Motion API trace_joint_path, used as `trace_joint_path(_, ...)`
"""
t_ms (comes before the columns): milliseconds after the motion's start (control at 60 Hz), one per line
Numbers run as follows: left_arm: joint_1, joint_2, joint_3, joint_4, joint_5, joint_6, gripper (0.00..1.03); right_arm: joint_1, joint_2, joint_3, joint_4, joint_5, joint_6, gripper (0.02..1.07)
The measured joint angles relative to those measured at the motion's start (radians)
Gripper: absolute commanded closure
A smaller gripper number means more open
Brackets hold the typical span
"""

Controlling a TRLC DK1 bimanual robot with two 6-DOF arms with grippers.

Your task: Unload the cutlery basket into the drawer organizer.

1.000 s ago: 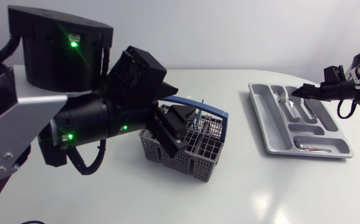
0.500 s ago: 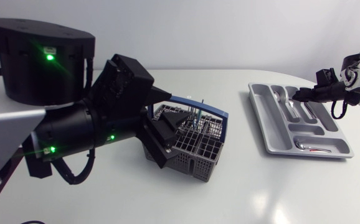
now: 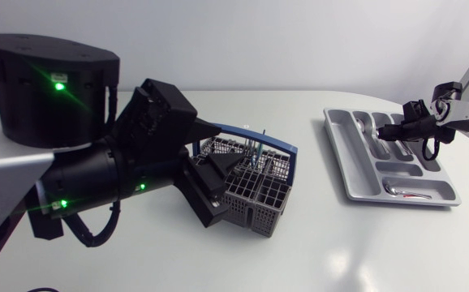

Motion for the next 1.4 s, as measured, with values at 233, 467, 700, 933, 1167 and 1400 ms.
trace_joint_path(233, 0.0, -0.009, -0.001, -0.003, 0.0, 0.0, 0.26, 0.004, 0.067, 0.07, -0.018, 0.019, 0.0, 0.67)
trace_joint_path(467, -0.006, -0.011, -0.001, -0.006, 0.0, 0.0, 0.26, 0.012, 0.13, 0.158, -0.088, 0.023, -0.005, 0.98)
trace_joint_path(700, -0.008, -0.011, -0.001, -0.006, 0.0, 0.0, 0.26, 0.011, 0.148, 0.201, -0.134, 0.003, -0.016, 1.01)
trace_joint_path(933, -0.013, -0.011, -0.001, -0.008, 0.0, 0.0, 0.26, -0.009, 0.076, 0.121, -0.124, -0.057, -0.019, 1.01)
trace_joint_path(1167, -0.015, -0.011, -0.001, -0.008, 0.0, 0.0, 0.26, -0.055, 0.02, 0.115, -0.194, -0.279, -0.022, 1.01)
trace_joint_path(1400, -0.015, -0.011, -0.001, -0.009, 0.0, 0.0, 0.26, -0.123, 0.027, 0.203, -0.344, -0.468, -0.023, 1.01)
